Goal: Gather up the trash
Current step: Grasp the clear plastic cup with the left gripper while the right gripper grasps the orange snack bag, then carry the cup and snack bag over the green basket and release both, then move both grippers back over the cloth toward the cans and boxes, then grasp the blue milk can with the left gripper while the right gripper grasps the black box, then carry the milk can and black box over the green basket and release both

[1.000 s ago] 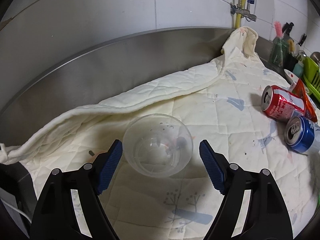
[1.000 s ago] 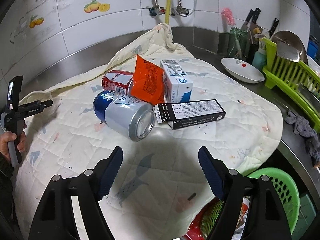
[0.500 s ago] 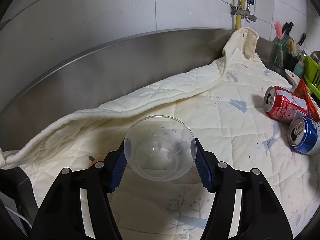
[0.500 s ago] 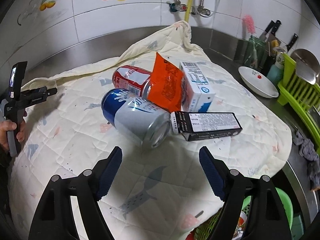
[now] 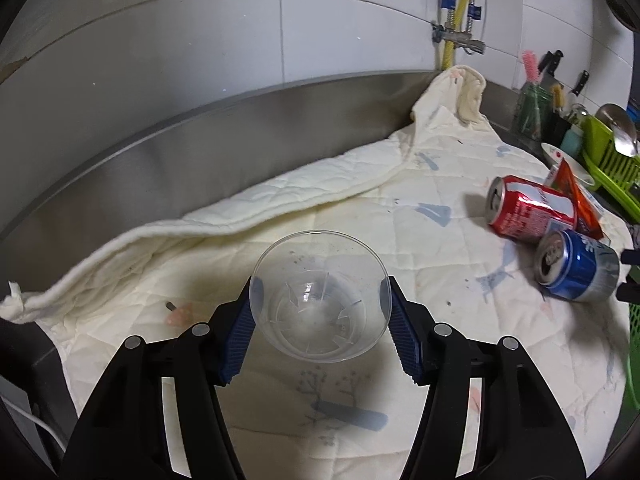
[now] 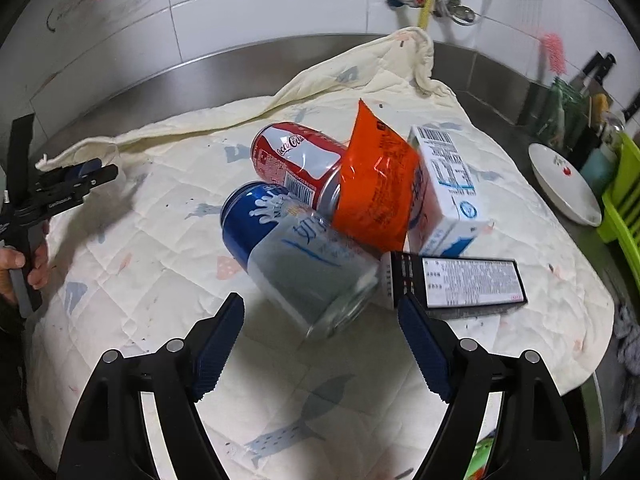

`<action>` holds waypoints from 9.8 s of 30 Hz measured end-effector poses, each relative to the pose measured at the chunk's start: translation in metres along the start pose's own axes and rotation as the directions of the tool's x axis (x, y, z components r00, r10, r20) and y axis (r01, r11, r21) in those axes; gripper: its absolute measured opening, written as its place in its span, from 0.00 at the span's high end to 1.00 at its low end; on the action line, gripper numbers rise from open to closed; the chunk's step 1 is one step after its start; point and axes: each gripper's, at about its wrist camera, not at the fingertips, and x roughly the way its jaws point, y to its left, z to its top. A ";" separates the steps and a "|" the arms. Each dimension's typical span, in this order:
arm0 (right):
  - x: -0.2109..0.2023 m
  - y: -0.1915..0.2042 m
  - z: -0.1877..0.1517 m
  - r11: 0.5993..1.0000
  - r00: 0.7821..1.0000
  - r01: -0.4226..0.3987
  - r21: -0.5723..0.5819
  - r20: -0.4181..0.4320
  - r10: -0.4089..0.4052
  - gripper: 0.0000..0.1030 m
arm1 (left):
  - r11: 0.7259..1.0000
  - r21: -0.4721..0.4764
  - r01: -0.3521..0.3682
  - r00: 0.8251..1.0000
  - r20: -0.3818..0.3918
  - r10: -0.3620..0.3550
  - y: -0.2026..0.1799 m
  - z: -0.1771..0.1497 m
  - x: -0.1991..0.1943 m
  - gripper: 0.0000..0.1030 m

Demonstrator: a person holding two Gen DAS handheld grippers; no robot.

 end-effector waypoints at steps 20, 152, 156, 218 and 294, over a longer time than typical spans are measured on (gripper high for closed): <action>0.041 -0.036 0.048 0.979 1.000 -0.001 0.203 0.011 -0.001 0.50 | 1.000 0.018 0.023 1.000 0.000 -0.023 -0.016 -0.008 -0.006 0.42; -0.149 -0.100 -0.192 0.859 0.955 0.182 0.479 0.120 -0.270 0.44 | 0.936 0.159 0.315 0.945 -0.143 -0.294 -0.254 -0.026 -0.060 0.27; -0.142 -0.097 -0.180 0.874 0.960 0.162 0.457 0.131 -0.246 0.44 | 0.962 0.023 0.273 0.947 -0.182 -0.265 -0.236 -0.010 -0.042 0.22; 0.009 -0.137 -0.026 0.659 0.999 -0.046 0.751 0.052 0.010 0.56 | 0.947 -0.186 0.260 0.864 -0.393 -0.315 -0.178 -0.006 0.038 0.23; -0.133 -0.147 -0.163 0.720 0.955 0.193 0.667 0.041 -0.293 0.79 | 0.862 -0.084 0.500 0.793 -0.355 -0.495 -0.255 -0.020 -0.027 0.25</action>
